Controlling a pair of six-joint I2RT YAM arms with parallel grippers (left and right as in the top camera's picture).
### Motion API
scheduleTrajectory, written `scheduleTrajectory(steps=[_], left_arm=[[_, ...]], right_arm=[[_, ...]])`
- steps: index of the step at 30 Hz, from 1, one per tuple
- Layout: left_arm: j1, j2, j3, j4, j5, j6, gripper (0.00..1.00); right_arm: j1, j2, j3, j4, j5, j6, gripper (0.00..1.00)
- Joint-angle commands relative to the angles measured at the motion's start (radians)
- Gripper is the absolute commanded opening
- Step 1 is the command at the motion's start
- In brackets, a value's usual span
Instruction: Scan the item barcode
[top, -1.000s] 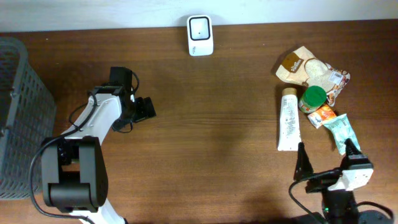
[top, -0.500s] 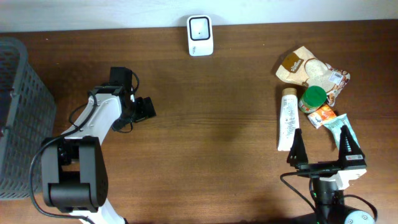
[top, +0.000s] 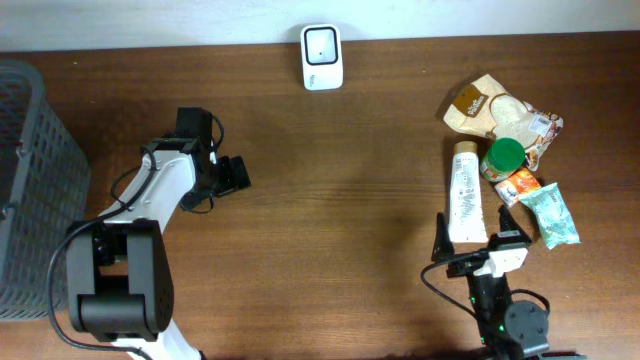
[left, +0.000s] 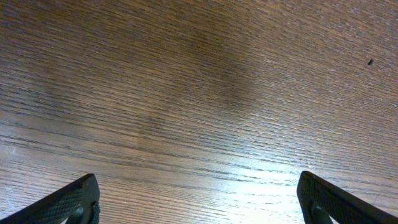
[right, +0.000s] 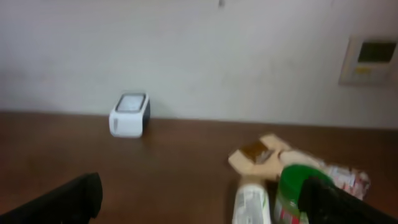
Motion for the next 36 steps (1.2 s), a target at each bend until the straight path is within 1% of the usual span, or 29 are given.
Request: scheduleTrajectory(steps=[1,18,21,24,26,29,30,31,33,35,36], left_arm=[[-0.001,0.008,-0.002,0.0,-0.004,-0.003,0.99],[0.0,0.006,-0.002,-0.002,-0.004,-0.003,0.99],[-0.018,-0.036,-0.002,-0.001,-0.004,-0.003,0.99],[-0.082,-0.158,-0.002,-0.001,-0.004,-0.003,0.99],[-0.15,-0.291,-0.005,-0.001,-0.004,-0.003,0.99],[-0.233,-0.472,-0.013,-0.004,-0.226,0.013,0.99],[-0.247,-0.521,-0.026,0.003,-0.271,0.013,0.99],[-0.251,-0.597,-0.066,0.037,-0.285,0.017,0.99],[-0.249,-0.671,-0.132,0.108,-0.285,0.027,0.99],[-0.233,-0.769,-0.255,0.246,-0.267,0.08,0.99],[-0.22,-0.818,-0.328,0.331,-0.235,0.116,0.99]], right_arm=[[0.006,-0.008,-0.009,-0.093,-0.009,0.006,0.98],[0.005,-0.008,-0.009,-0.093,-0.016,0.006,0.98],[0.005,-0.008,-0.009,-0.093,-0.016,0.006,0.98],[0.005,-0.008,-0.009,-0.093,-0.016,0.006,0.98],[0.005,-0.008,-0.009,-0.093,-0.016,0.006,0.98],[0.005,-0.007,-0.009,-0.093,-0.016,0.006,0.98],[0.005,-0.007,-0.009,-0.093,-0.016,0.006,0.98],[0.005,-0.006,-0.009,-0.093,-0.016,0.006,0.98],[0.005,-0.007,-0.009,-0.093,-0.016,0.006,0.98],[0.005,-0.006,-0.009,-0.093,-0.016,0.006,0.98],[0.005,-0.007,-0.009,-0.093,-0.016,0.006,0.98]])
